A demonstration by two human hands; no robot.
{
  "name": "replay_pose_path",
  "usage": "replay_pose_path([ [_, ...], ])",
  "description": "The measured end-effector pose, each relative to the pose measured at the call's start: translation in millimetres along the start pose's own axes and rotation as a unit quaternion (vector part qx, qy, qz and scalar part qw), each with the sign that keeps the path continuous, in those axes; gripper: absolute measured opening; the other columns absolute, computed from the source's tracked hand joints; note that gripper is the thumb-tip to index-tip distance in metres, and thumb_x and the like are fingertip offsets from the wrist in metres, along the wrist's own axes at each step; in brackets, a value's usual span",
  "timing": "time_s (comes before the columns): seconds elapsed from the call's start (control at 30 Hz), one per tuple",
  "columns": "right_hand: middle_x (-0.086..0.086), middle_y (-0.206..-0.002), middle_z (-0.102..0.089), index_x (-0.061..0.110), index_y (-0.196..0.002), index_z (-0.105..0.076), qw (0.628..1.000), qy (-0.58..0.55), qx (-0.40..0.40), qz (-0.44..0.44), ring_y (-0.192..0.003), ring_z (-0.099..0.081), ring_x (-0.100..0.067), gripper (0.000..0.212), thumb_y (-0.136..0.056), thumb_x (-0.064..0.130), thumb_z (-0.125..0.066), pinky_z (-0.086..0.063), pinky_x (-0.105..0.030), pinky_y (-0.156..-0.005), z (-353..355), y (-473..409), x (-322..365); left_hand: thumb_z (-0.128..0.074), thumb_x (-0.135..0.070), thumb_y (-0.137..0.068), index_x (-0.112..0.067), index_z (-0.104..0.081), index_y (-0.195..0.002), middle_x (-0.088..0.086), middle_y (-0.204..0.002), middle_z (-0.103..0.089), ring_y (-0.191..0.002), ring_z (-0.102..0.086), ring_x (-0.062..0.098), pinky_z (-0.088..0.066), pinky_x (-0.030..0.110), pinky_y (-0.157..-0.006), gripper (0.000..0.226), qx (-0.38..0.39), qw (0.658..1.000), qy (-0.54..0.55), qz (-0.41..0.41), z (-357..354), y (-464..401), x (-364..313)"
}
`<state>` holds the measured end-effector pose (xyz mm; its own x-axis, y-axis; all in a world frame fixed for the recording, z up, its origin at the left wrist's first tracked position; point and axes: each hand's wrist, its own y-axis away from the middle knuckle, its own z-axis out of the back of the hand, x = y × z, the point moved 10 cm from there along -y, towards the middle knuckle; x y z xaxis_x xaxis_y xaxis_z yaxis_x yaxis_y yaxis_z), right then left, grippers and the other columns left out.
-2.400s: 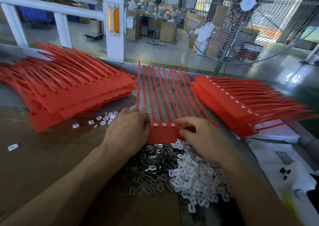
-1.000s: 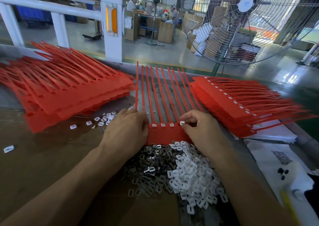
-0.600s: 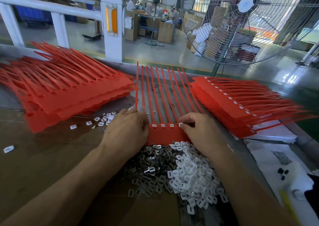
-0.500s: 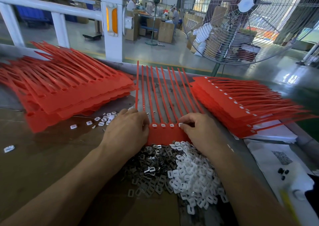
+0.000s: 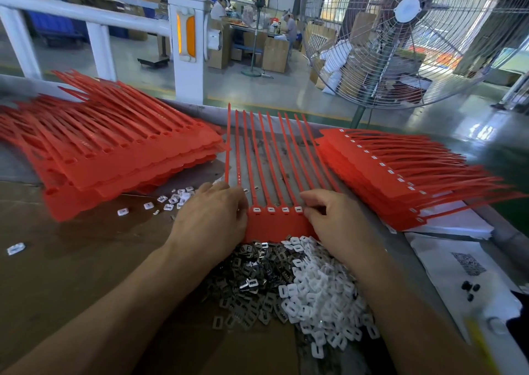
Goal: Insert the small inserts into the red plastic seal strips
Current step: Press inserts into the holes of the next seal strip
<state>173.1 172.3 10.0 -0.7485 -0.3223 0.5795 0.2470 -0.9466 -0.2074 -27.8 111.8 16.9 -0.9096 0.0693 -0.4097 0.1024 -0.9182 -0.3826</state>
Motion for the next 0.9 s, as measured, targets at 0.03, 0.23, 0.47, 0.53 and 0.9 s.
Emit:
replay_pose_path([
  [0.03, 0.008, -0.126, -0.070, 0.024, -0.130, -0.072, 1.000, 0.003, 0.001, 0.000, -0.108, -0.059, -0.001, 0.030, -0.103, 0.016, -0.061, -0.039, -0.008, -0.084, 0.8, 1.2, -0.1, -0.052, -0.032, -0.097, -0.030, -0.068, -0.099, -0.009, -0.098, -0.060, -0.099, -0.050, 0.016, -0.046, 0.033, -0.083, 0.016, 0.000, 1.000, -0.001, 0.000, 0.0, 0.2, 0.1],
  [0.23, 0.001, -0.121, -0.064, 0.021, -0.124, -0.076, 0.998, 0.064, 0.012, 0.016, -0.112, -0.060, -0.012, 0.029, -0.105, 0.013, -0.056, -0.038, -0.014, -0.088, -0.9, 3.0, 6.3, -0.053, -0.032, -0.097, -0.030, -0.067, -0.098, -0.010, -0.097, -0.059, -0.098, -0.049, 0.015, -0.041, 0.029, -0.078, 0.015, -0.002, 1.000, -0.005, -0.001, 0.0, 0.2, -0.1],
  [0.47, -0.001, -0.124, -0.063, 0.019, -0.127, -0.074, 0.992, 0.118, 0.020, 0.029, -0.107, -0.062, -0.015, 0.034, -0.103, 0.009, -0.052, -0.039, -0.012, -0.077, -6.6, 4.4, 12.3, -0.053, -0.031, -0.096, -0.029, -0.068, -0.099, -0.009, -0.099, -0.060, -0.098, -0.049, 0.016, -0.043, 0.030, -0.082, 0.015, 0.001, 1.000, -0.004, 0.000, 0.1, 0.2, -0.5],
  [0.53, -0.001, -0.121, -0.063, 0.020, -0.127, -0.074, 0.991, 0.128, 0.025, 0.030, -0.104, -0.064, -0.017, 0.035, -0.103, 0.009, -0.052, -0.049, -0.024, -0.084, -8.7, 5.3, 14.7, -0.053, -0.031, -0.097, -0.029, -0.068, -0.099, -0.009, -0.099, -0.059, -0.099, -0.050, 0.015, -0.042, 0.029, -0.082, 0.015, 0.000, 1.000, -0.004, 0.000, 0.5, 0.4, -0.8],
  [0.9, 0.000, -0.109, -0.067, 0.022, -0.115, -0.079, 0.979, 0.199, 0.047, 0.014, -0.099, -0.067, -0.023, 0.036, -0.096, 0.006, -0.052, -0.055, -0.035, -0.079, -10.4, 1.1, 24.8, -0.053, -0.031, -0.097, -0.028, -0.068, -0.099, -0.009, -0.099, -0.059, -0.100, -0.050, 0.015, -0.039, 0.029, -0.079, 0.015, -0.001, 1.000, -0.006, 0.005, 1.1, 0.5, -0.1],
])
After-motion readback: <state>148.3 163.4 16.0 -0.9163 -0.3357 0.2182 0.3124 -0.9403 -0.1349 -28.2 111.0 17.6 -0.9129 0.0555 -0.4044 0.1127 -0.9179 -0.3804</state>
